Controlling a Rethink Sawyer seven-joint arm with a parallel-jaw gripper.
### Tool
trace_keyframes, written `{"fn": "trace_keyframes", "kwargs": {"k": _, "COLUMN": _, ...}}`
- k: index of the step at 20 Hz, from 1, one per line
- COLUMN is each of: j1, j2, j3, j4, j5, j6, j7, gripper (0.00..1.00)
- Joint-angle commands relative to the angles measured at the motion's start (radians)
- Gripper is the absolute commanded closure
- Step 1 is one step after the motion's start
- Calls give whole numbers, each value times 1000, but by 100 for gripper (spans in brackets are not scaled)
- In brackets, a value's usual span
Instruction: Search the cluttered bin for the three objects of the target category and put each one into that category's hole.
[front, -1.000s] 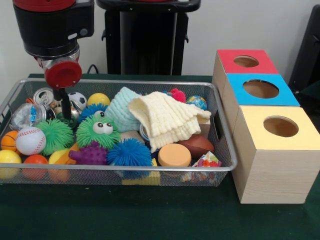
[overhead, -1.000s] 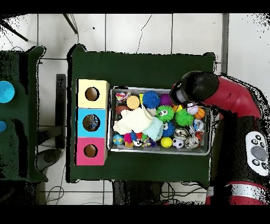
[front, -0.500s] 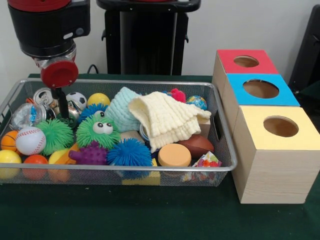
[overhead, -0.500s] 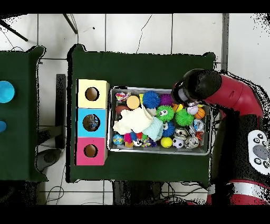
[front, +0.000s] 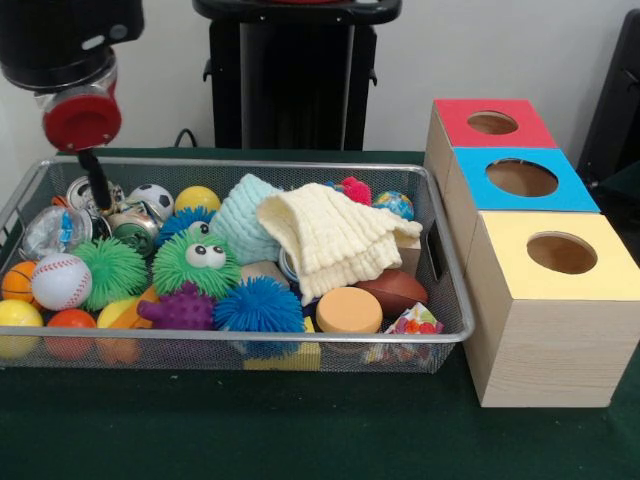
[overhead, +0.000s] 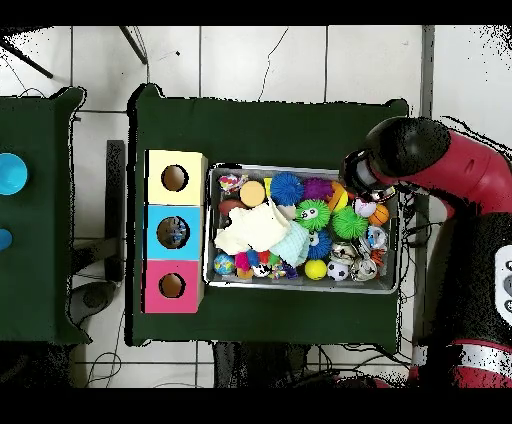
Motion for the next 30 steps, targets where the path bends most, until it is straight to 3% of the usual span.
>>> {"fn": "trace_keyframes", "kwargs": {"k": 1, "j1": -56, "j2": 82, "j3": 135, "j4": -139, "j5": -36, "j6": 69, "j7": -297, "gripper": 0}}
{"fn": "trace_keyframes", "kwargs": {"k": 5, "j1": -68, "j2": 123, "j3": 154, "j4": -179, "j5": -45, "j6": 61, "j7": -311, "gripper": 0}}
{"fn": "trace_keyframes", "kwargs": {"k": 9, "j1": -65, "j2": 116, "j3": 145, "j4": -153, "j5": -47, "j6": 34, "j7": -282, "gripper": 0}}
{"fn": "trace_keyframes", "kwargs": {"k": 11, "j1": -60, "j2": 97, "j3": 131, "j4": -92, "j5": -43, "j6": -6, "j7": -242, "gripper": 0}}
{"fn": "trace_keyframes", "kwargs": {"k": 15, "j1": -61, "j2": 23, "j3": 120, "j4": 131, "j5": -16, "j6": -193, "j7": -154, "gripper": 0}}
{"fn": "trace_keyframes", "kwargs": {"k": 17, "j1": -55, "j2": -12, "j3": 109, "j4": 172, "j5": -6, "j6": -179, "j7": -133, "gripper": 0}}
{"fn": "trace_keyframes", "kwargs": {"k": 24, "j1": -59, "j2": -60, "j3": 101, "j4": 134, "j5": -16, "j6": -36, "j7": -175, "gripper": 0}}
{"fn": "trace_keyframes", "kwargs": {"k": 30, "j1": -75, "j2": 15, "j3": 133, "j4": 4, "j5": -34, "j6": 61, "j7": -231, "gripper": 0}}
